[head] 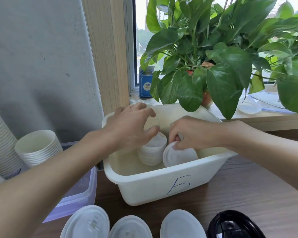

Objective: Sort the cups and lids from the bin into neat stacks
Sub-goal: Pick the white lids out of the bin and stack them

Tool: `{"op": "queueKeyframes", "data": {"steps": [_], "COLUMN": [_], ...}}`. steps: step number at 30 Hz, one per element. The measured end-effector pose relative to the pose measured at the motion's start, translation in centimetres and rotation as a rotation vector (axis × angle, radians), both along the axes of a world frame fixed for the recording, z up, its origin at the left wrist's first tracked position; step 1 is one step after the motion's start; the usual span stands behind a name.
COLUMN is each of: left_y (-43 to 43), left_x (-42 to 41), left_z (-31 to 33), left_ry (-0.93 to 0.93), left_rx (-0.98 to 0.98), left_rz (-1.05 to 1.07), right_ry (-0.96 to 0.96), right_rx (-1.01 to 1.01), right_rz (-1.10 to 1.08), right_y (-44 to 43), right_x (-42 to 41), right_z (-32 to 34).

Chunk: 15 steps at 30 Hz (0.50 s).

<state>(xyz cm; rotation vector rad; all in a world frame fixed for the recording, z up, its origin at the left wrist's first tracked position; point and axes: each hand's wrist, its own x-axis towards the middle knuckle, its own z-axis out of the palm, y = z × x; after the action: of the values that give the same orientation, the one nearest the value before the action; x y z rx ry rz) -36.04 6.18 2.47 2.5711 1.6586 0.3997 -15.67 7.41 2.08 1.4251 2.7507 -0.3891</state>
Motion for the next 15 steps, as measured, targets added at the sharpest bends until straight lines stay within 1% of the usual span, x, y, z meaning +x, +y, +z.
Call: {"op": "queueKeyframes", "data": {"steps": [2,4,6,9,12,13,15], "left_y": [-0.3,-0.7,-0.9,-0.8,-0.3,-0.2,0.1], "left_x": [0.2,0.3,0.4,0.0,-0.4,-0.6,-1.0], "left_z": [0.4,0.8,1.2,1.4,1.2,1.0,0.9], "left_ry": [-0.042,-0.085,-0.135,-0.258,-0.39,-0.436,-0.537], "left_rx": [-0.019,-0.053,-0.09,-0.129,-0.155,-0.143,-0.061], "left_rz": [0.011,0.019,0.021,0.014,0.02,0.036,0.113], "right_ry": [0.109,0.235,0.355,0.564,0.677,0.698,0.696], "right_rx": [0.053,0.055,0.099,0.108,0.033,-0.024,-0.215], "right_rz": [-0.052,-0.124,-0.169,-0.237,-0.295,-0.31,-0.324], "right_y": [-0.1,-0.3,-0.4,-1.0,-1.4,-1.5,-1.6], "right_x": [0.1,0.5,0.6,0.4,-0.2,-0.3,-0.3], "right_z": [1.4,2.5,3.1,3.4,3.1,3.0,2.8]}}
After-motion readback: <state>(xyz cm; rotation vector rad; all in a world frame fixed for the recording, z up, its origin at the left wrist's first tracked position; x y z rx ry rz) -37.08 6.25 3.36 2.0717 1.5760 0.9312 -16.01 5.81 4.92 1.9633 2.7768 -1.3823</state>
